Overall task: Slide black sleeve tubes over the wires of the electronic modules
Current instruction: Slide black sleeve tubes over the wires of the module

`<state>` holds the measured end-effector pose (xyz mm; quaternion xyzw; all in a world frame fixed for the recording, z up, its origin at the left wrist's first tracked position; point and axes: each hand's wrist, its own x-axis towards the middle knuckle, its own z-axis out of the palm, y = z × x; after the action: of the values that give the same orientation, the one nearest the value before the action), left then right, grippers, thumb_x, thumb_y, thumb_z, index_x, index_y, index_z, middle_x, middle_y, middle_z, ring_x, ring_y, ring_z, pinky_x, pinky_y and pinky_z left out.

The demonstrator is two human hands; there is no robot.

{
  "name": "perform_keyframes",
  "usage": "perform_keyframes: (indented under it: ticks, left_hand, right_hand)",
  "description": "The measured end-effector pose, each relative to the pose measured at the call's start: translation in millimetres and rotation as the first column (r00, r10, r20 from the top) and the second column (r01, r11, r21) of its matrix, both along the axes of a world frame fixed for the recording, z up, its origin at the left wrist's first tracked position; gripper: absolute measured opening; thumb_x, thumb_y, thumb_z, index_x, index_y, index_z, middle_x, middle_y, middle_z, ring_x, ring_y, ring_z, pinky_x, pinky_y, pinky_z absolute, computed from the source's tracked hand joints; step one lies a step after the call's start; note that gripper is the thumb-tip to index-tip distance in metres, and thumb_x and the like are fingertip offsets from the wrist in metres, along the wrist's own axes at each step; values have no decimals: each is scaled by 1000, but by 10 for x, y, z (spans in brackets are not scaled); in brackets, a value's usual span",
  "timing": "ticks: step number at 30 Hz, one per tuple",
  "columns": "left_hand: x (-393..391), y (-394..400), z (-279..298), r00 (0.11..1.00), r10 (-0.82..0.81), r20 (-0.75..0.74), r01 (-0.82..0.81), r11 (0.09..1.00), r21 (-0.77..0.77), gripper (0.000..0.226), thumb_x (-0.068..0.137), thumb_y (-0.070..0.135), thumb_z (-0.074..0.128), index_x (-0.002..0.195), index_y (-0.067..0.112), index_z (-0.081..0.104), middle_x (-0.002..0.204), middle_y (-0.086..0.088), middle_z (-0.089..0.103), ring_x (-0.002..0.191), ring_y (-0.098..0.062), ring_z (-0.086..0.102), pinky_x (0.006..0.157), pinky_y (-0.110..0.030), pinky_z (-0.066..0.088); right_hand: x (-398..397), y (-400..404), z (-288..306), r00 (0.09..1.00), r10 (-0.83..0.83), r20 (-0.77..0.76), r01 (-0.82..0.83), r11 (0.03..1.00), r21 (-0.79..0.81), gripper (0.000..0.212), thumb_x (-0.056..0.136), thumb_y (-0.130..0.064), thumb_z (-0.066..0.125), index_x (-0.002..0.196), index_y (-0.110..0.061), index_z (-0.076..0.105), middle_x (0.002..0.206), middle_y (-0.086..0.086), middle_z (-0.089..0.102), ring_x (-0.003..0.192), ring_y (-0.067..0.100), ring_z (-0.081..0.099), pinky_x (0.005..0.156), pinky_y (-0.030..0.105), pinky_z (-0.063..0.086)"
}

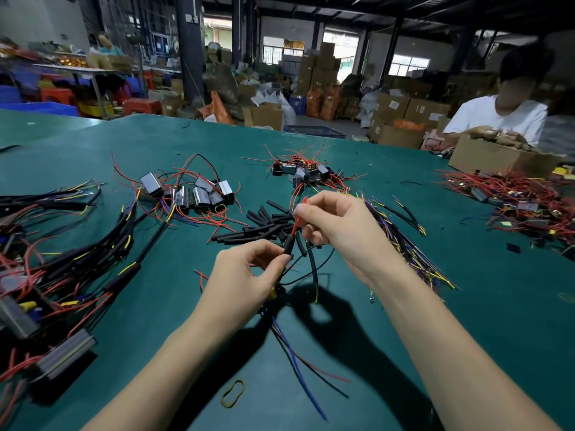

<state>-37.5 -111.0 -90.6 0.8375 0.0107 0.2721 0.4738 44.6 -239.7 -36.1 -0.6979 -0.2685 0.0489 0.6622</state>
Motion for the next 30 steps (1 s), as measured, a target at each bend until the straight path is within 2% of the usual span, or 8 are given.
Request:
perform_keyframes:
  ticks: [7, 10, 12, 15, 19, 22, 26, 30]
  left_hand:
    - [36, 24, -27, 976, -167, -137, 138, 971, -195, 26, 75, 26, 77, 83, 18, 54, 82, 2, 72, 71, -7, 64, 74, -30, 51]
    - [36, 14, -16, 949, -253, -187, 205, 948, -243, 33, 73, 22, 80, 94, 19, 55, 67, 1, 70, 56, -9, 61, 59, -21, 47]
    - [37, 39, -26, 946, -236, -221, 187, 958, -219, 26, 76, 19, 77, 96, 19, 60, 60, -1, 67, 47, -12, 54, 52, -22, 44]
    - [44, 76, -29, 966, -131, -223, 84, 974, -208, 21, 85, 21, 69, 103, 23, 59, 63, 0, 71, 44, -14, 53, 49, -21, 45]
    - [46, 133, -16, 967, -69, -246, 4, 967, -254, 24, 89, 21, 65, 111, 22, 56, 68, -1, 73, 44, -12, 58, 53, -25, 48]
    - [49, 163, -26, 974, -42, -221, -22, 959, -281, 18, 90, 15, 63, 108, 15, 63, 70, -6, 73, 49, -13, 61, 52, -19, 49]
    - [50, 170, -28, 977, -58, -204, -23, 927, -374, 12, 89, 8, 63, 99, 12, 67, 73, -8, 73, 58, -18, 65, 60, -26, 56]
    - [58, 204, -6, 978, -91, -187, 13, 924, -382, 13, 88, 6, 63, 90, 18, 66, 75, -1, 73, 58, -7, 64, 46, -12, 42]
  right_hand:
    - [-41, 51, 14, 954, 260, -150, -249, 965, 86, 8, 90, -7, 60, 83, -4, 63, 69, 7, 61, 56, 14, 54, 50, 16, 42]
    - [-7, 78, 101, 893, 411, -183, -410, 911, 47, 14, 89, -18, 61, 87, -5, 67, 72, 6, 63, 58, 12, 59, 52, 15, 46]
    - [150, 92, 175, 918, 320, -234, -331, 944, -7, 26, 88, -31, 61, 91, -6, 69, 75, 7, 66, 57, 10, 56, 50, 14, 43]
    - [510, 110, 246, 982, -117, -151, 64, 947, -314, 28, 94, -32, 57, 90, -7, 70, 73, 3, 66, 51, 9, 42, 41, 14, 30]
    - [700, 216, 114, 992, -75, 103, 127, 508, -852, 23, 87, -25, 62, 82, -5, 72, 52, 0, 59, 36, 9, 39, 34, 15, 29]
    - [711, 324, -3, 981, -79, 177, 194, 358, -914, 25, 84, -24, 66, 65, -8, 64, 29, -6, 46, 27, 9, 39, 31, 12, 29]
    - [734, 414, -111, 982, -146, 122, 165, 334, -928, 37, 85, -26, 71, 59, -8, 52, 50, 2, 51, 41, 15, 41, 38, 21, 32]
    - [740, 404, -162, 969, -241, -50, 47, 379, -924, 35, 92, -19, 63, 62, -6, 48, 54, 6, 44, 41, 17, 34, 29, 14, 24]
